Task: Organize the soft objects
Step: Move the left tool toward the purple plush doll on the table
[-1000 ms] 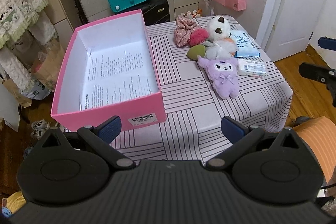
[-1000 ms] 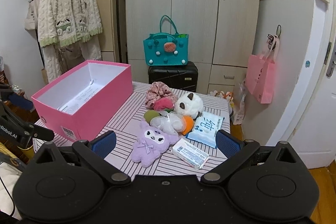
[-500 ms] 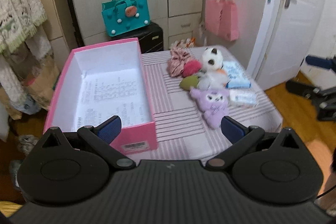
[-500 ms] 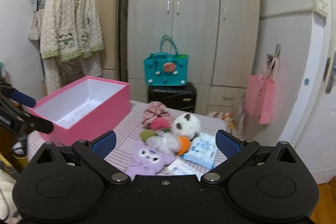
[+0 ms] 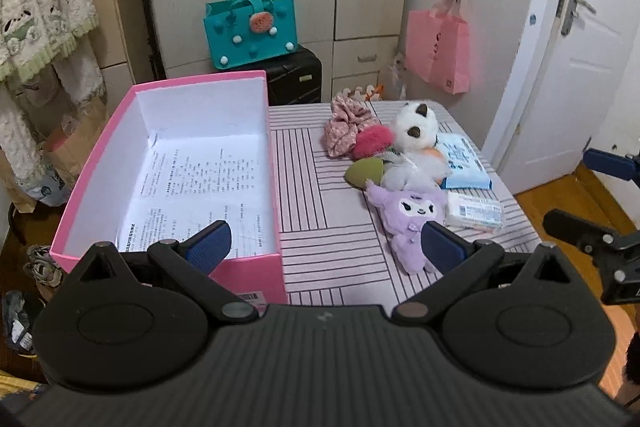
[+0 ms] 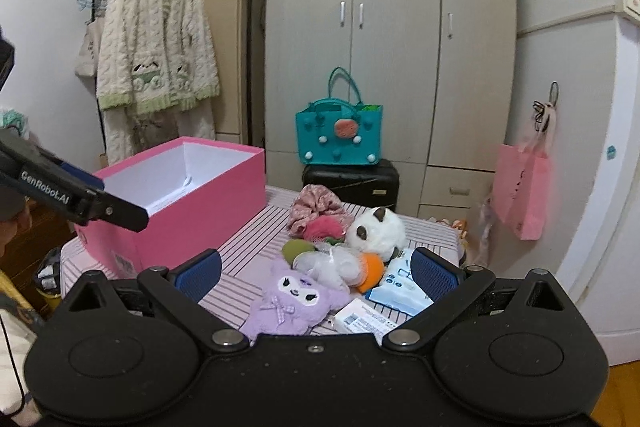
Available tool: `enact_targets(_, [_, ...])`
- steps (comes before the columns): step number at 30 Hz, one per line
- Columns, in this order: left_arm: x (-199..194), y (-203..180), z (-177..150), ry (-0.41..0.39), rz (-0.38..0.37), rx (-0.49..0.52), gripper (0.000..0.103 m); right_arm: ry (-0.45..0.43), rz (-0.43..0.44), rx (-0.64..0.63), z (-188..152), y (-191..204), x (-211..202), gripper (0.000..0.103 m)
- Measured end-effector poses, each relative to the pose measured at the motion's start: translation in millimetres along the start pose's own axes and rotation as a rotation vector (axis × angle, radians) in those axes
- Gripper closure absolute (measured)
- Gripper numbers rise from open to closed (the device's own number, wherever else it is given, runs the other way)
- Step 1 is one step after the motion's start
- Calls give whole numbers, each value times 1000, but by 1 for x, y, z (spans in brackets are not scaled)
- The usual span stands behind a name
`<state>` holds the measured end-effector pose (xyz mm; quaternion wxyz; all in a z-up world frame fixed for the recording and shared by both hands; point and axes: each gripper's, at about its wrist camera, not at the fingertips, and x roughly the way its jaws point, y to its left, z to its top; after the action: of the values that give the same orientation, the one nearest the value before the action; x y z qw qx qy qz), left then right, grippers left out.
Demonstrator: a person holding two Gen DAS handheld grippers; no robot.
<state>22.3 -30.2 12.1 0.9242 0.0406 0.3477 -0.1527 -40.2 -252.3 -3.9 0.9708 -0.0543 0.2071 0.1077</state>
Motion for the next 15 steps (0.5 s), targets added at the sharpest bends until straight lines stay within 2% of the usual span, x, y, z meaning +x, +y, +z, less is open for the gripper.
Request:
enact_targets(2, [0, -6, 1, 8, 0, 31, 3, 3, 18, -22, -3, 0, 1, 1])
enact_targets(4, [-3, -14, 2, -3, -18, 74, 3, 8, 83, -26, -8, 0, 1, 1])
enact_targets(6, [-5, -23, 2, -16, -50, 114, 3, 26, 144, 10, -13, -4, 4, 1])
enact_targets(8, [-5, -31, 2, -29, -66, 139, 3, 37, 162, 42, -19, -6, 11, 1])
enact_targets(12, [7, -49, 0, -52, -64, 190, 4, 55, 118, 7, -37, 2, 33, 1])
enact_targets(15, [21, -61, -1, -56, -59, 220, 9, 44, 79, -34, -55, 12, 50, 2])
